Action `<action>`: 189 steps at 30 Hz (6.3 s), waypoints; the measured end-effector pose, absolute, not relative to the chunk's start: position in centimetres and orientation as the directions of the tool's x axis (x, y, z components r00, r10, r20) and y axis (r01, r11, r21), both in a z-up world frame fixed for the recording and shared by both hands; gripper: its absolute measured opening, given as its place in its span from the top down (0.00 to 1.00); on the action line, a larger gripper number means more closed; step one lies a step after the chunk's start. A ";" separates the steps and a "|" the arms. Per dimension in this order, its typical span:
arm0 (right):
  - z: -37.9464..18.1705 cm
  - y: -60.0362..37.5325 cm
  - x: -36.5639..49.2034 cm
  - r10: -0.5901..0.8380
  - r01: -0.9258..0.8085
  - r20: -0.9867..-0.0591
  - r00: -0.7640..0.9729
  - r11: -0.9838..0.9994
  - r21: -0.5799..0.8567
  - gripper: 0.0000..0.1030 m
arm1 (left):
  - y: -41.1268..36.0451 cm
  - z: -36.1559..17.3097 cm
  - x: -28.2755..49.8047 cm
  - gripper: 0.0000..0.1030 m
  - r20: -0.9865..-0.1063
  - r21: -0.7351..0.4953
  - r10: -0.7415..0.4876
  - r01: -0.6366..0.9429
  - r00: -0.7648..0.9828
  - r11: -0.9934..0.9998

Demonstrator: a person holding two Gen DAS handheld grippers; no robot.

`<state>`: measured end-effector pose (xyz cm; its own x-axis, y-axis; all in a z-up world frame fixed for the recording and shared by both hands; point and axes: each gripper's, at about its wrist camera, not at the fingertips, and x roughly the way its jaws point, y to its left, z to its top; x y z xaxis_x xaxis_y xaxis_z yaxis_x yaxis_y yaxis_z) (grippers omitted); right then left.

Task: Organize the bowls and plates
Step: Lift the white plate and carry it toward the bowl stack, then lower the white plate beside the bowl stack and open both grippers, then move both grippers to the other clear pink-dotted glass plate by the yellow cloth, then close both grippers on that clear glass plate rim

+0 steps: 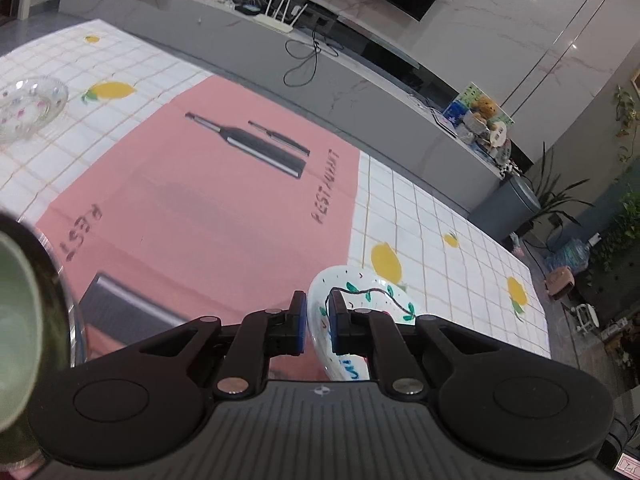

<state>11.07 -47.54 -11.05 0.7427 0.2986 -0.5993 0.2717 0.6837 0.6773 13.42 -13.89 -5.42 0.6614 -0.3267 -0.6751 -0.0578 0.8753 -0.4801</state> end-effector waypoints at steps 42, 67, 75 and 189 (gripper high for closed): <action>-13.3 -43.0 4.6 0.232 0.284 -0.729 0.644 0.812 0.510 0.94 | -10.5 -9.6 7.5 0.89 -0.746 -0.446 -0.355 -0.026 0.564 0.895; -13.0 -40.4 4.2 0.107 0.219 -0.751 0.651 0.922 0.321 0.91 | -11.4 -9.8 7.2 0.92 -0.768 -0.372 -0.308 0.000 0.562 0.928; -12.9 -40.0 4.3 0.089 0.202 -0.740 0.666 0.934 0.294 0.84 | -11.8 -9.7 7.1 0.87 -0.757 -0.351 -0.298 0.024 0.581 0.936; -14.5 -3.9 35.8 0.516 -0.144 -0.815 0.263 0.856 0.496 0.79 | 23.9 -11.6 23.5 0.84 -0.764 -0.401 -0.020 -0.450 0.645 0.798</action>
